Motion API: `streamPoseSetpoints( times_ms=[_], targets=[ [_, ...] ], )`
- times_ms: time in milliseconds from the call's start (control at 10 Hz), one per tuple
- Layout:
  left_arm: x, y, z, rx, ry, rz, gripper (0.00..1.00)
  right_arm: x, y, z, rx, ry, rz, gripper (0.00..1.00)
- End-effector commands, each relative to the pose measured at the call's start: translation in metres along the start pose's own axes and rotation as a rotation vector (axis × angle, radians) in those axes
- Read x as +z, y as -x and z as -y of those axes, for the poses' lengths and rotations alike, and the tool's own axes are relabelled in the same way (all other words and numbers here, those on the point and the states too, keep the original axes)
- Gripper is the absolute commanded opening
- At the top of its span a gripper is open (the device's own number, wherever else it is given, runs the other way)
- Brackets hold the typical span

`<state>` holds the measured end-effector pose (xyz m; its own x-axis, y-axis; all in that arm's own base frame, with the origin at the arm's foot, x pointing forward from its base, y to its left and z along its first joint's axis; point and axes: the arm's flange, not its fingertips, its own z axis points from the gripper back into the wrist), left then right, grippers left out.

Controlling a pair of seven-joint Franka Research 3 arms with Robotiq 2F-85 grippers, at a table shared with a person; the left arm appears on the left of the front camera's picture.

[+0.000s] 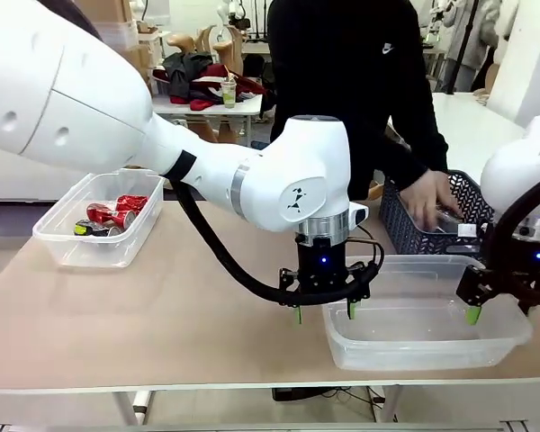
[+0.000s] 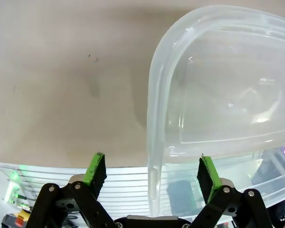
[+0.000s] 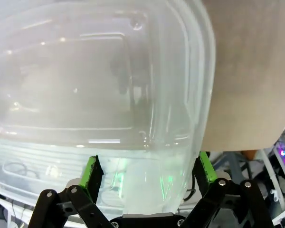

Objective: Sort the waste into each basket.
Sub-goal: Pick up the Organizing box on the right side of the table and lift it.

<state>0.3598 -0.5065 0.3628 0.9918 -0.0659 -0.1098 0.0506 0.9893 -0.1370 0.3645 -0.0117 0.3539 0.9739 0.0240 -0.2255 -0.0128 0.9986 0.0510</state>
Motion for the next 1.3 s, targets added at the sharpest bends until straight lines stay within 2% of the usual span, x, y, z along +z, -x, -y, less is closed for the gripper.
streamPoseSetpoints(
  times_ms=[0,100,200,500,600,700,1200],
  targets=[
    [-0.0005,-0.0029,0.0026,0.022,-0.029,0.006,0.62,-0.0190,0.0257,0.0026,-0.067,-0.021,0.091,0.60],
    [-0.0006,-0.0028,0.0029,0.021,-0.042,-0.001,0.40,-0.0179,0.0282,0.0046,-0.079,-0.037,0.087,0.43],
    [-0.0010,-0.0025,0.0026,0.016,-0.045,-0.005,0.03,-0.0171,0.0287,0.0059,-0.085,-0.028,0.089,0.03],
    [0.0004,-0.0022,0.0007,0.023,-0.036,0.002,0.00,-0.0146,0.0293,0.0091,-0.088,-0.031,0.100,0.00],
    [0.0006,-0.0021,0.0003,0.022,-0.036,0.003,0.04,-0.0146,0.0297,0.0086,-0.088,-0.028,0.102,0.06],
    [0.0009,-0.0020,0.0000,0.023,-0.032,0.004,0.00,-0.0143,0.0296,0.0088,-0.088,-0.028,0.101,0.00],
    [0.0060,0.0016,-0.0022,0.020,-0.024,0.011,0.00,-0.0107,0.0322,0.0096,-0.090,-0.017,0.094,0.00]
  ],
)
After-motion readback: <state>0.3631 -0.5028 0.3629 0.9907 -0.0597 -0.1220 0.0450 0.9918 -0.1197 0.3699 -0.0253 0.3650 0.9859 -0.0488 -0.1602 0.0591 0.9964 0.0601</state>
